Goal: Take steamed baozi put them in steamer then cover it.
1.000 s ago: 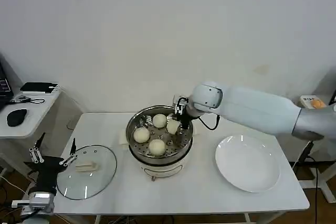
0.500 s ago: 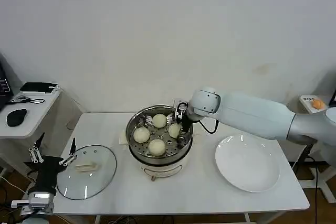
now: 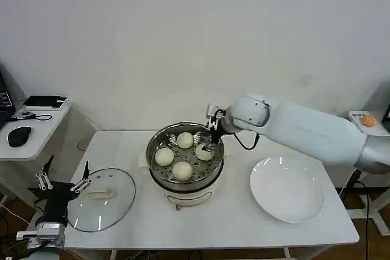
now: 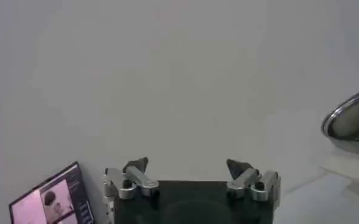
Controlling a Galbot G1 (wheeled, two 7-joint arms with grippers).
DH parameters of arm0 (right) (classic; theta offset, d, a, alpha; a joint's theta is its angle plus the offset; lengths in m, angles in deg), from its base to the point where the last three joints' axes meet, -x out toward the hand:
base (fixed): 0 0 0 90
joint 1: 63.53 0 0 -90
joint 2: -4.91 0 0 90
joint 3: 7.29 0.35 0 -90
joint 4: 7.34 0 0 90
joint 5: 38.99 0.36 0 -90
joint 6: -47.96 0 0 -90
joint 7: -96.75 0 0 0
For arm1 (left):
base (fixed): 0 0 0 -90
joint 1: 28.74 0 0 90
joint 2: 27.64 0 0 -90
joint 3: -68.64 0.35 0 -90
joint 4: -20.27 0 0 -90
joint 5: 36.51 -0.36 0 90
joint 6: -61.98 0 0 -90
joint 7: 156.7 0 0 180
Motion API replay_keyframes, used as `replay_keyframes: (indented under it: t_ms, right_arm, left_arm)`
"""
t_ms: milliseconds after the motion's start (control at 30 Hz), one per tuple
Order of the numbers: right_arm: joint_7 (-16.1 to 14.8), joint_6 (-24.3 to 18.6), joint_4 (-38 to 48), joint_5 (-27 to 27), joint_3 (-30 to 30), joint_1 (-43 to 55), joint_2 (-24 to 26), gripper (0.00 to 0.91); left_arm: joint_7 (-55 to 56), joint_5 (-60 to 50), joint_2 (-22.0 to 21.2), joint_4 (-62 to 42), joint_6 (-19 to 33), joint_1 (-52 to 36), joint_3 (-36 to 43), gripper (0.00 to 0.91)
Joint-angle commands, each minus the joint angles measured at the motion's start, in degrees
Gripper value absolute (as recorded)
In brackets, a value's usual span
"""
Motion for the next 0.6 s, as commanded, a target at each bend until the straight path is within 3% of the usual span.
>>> replay_keyframes:
  t_ms: [33, 133, 200, 300, 333, 367, 433, 533, 600]
  right_arm:
    - [28.31, -19.6, -13.66, -1.97, 26.04, -26.19, 12.26, 0.907]
    - [31.63, -27.72, -15.76, -10.13, 44.98, -45.91, 11.16, 0.907]
    - [31.18, -32.86, -16.52, -15.29, 57.17, -56.95, 8.26, 0.907]
    - [28.73, -38.74, -17.09, -20.59, 71.97, -71.59, 2.18, 0.907]
    - [26.26, -40.84, -17.05, -23.6, 78.3, -75.6, -0.72, 0.907]
    - [25.57, -41.37, -17.1, -24.06, 79.97, -76.65, -1.63, 0.907]
    - [22.89, -45.69, -17.24, -24.87, 88.87, -82.88, -8.69, 0.907]
    - [20.13, -46.98, -18.2, -25.69, 98.31, -89.05, -13.17, 0.907]
    - [19.67, -46.64, -19.48, -24.07, 101.4, -91.31, -14.33, 0.907]
  left_arm:
    - [1.1, 0.69, -0.3, -0.96, -0.37, -0.22, 0.19, 0.907]
    - [2.8, 0.99, 0.05, -1.01, -1.37, -0.31, 0.45, 0.907]
    - [2.88, 0.73, 0.22, -1.3, -1.79, -0.51, 0.45, 0.907]
    - [2.83, -0.78, 0.28, -2.35, -1.3, -0.7, 0.49, 0.907]
    - [2.78, -2.22, 0.34, -3.1, -0.55, -0.66, 0.48, 0.907]
    - [2.8, -5.13, 0.38, -3.94, 0.38, -0.65, 0.41, 0.907]
    - [3.09, -12.58, 0.36, -6.02, 3.1, -0.52, 0.03, 0.907]
    - [4.48, -24.74, 0.39, -7.88, 4.04, 0.68, 0.02, 0.907]
    - [4.39, -35.86, 0.25, -8.59, 4.83, 2.63, -0.18, 0.907]
